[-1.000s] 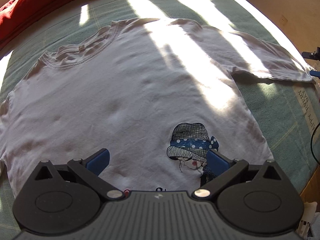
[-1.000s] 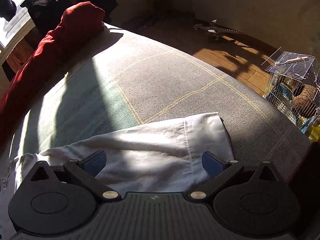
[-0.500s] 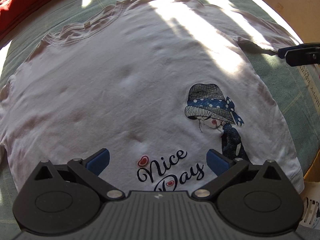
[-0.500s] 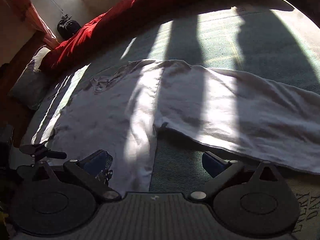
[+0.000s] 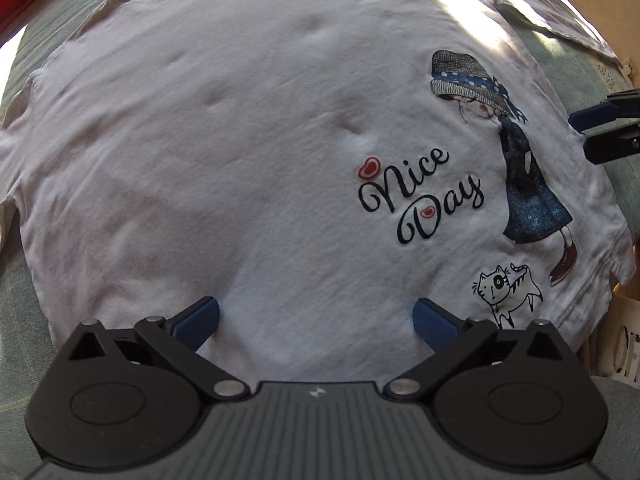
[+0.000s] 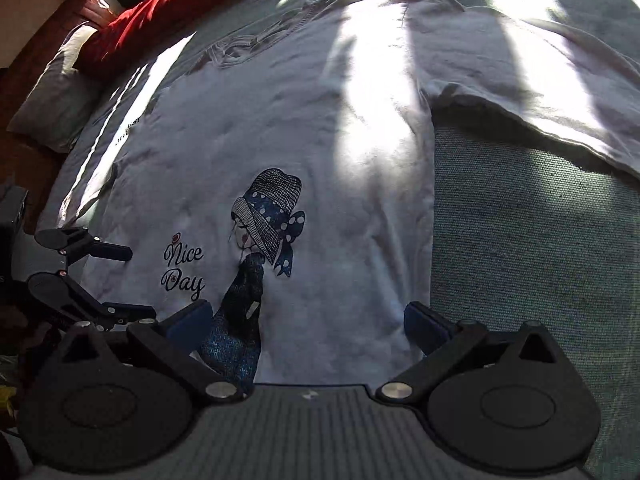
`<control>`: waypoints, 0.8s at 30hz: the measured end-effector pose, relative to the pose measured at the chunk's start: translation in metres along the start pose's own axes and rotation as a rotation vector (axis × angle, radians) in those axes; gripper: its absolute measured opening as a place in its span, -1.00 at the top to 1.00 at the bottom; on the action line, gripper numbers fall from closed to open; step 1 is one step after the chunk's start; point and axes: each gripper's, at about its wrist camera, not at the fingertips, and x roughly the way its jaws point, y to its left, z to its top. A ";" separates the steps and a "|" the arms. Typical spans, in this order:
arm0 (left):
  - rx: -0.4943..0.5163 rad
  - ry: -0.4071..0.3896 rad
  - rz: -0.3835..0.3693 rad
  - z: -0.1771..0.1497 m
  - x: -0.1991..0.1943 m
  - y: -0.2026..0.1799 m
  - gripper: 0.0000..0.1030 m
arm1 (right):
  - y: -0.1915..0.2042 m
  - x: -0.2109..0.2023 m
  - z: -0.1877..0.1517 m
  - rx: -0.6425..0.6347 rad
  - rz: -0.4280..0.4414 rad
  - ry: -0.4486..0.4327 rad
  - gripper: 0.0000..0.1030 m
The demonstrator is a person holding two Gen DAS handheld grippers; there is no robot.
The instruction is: Fold clothes
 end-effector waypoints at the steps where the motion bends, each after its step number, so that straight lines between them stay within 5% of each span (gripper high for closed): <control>1: 0.005 -0.011 -0.002 -0.001 -0.003 0.001 -0.99 | 0.003 -0.003 -0.001 0.000 -0.010 0.006 -1.00; 7: 0.009 -0.072 0.023 0.002 -0.011 0.013 -0.99 | 0.025 0.004 0.022 -0.087 -0.043 -0.065 -1.00; 11: 0.014 -0.041 0.039 -0.007 -0.006 0.023 -0.99 | 0.023 0.027 0.020 -0.095 -0.059 -0.011 -1.00; 20: 0.118 0.068 0.022 -0.053 -0.009 0.019 -0.99 | 0.027 0.007 -0.050 -0.049 -0.057 0.201 -1.00; 24: 0.150 0.026 0.027 -0.053 -0.020 0.013 -0.99 | 0.040 0.002 -0.058 -0.076 -0.058 0.218 -1.00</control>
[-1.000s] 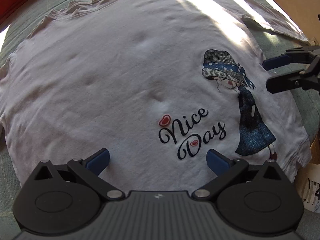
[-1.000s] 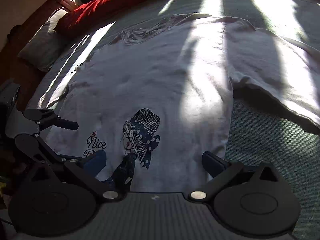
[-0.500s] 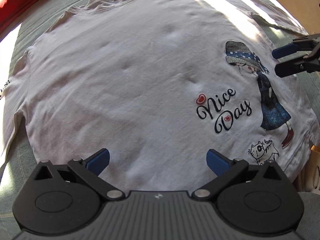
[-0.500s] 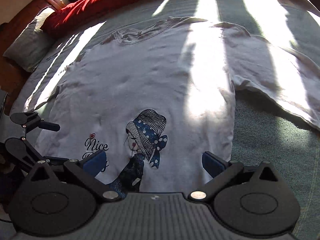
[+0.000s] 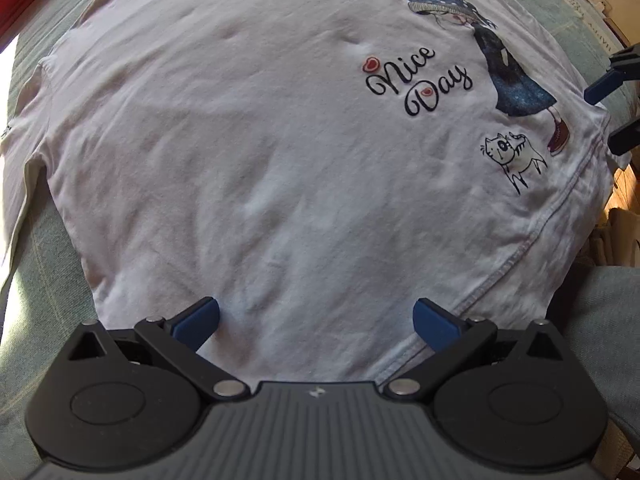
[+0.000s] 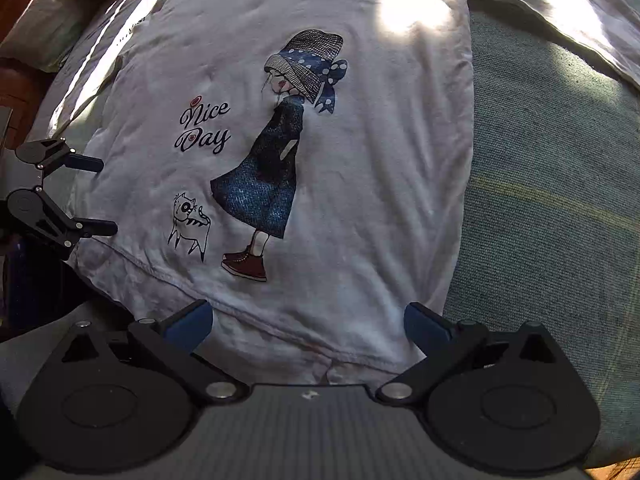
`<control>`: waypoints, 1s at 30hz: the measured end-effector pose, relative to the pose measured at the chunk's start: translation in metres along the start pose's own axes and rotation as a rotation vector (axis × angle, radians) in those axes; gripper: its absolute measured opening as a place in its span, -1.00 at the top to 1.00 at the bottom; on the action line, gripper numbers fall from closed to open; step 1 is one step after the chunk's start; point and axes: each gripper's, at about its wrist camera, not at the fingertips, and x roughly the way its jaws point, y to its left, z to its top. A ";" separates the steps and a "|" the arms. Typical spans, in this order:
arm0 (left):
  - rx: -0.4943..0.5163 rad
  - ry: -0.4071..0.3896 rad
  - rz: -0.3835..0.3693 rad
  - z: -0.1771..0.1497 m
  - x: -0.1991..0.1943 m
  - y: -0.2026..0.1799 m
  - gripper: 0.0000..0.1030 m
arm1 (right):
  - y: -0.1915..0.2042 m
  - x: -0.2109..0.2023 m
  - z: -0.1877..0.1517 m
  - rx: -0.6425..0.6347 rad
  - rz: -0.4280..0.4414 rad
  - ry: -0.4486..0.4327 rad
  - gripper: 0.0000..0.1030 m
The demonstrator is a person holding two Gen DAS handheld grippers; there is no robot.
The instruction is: Fold clothes
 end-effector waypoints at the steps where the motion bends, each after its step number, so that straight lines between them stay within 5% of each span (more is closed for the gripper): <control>1: 0.010 -0.028 0.007 0.003 -0.002 -0.003 -0.99 | 0.006 -0.001 0.002 -0.029 -0.011 -0.025 -1.00; 6: 0.141 -0.179 0.038 0.022 -0.004 -0.023 -0.99 | 0.040 0.008 0.024 -0.245 -0.076 -0.137 -1.00; 12: 0.337 -0.227 0.060 0.022 0.011 -0.045 -0.99 | 0.058 0.037 0.025 -0.540 -0.179 -0.084 -1.00; 14: 0.282 -0.177 0.026 0.014 0.011 -0.037 -0.99 | 0.062 0.038 0.015 -0.627 -0.206 -0.048 -1.00; 19: 0.119 -0.041 -0.056 -0.006 0.007 -0.013 -0.98 | 0.059 0.028 0.007 -0.615 -0.175 0.055 -1.00; 27: -0.043 -0.186 0.003 0.022 -0.004 0.040 -0.99 | 0.083 0.019 0.042 -0.637 -0.144 -0.047 -1.00; 30: -0.159 -0.131 -0.051 0.015 0.014 0.067 -0.99 | 0.094 0.026 0.063 -0.594 -0.120 -0.088 -1.00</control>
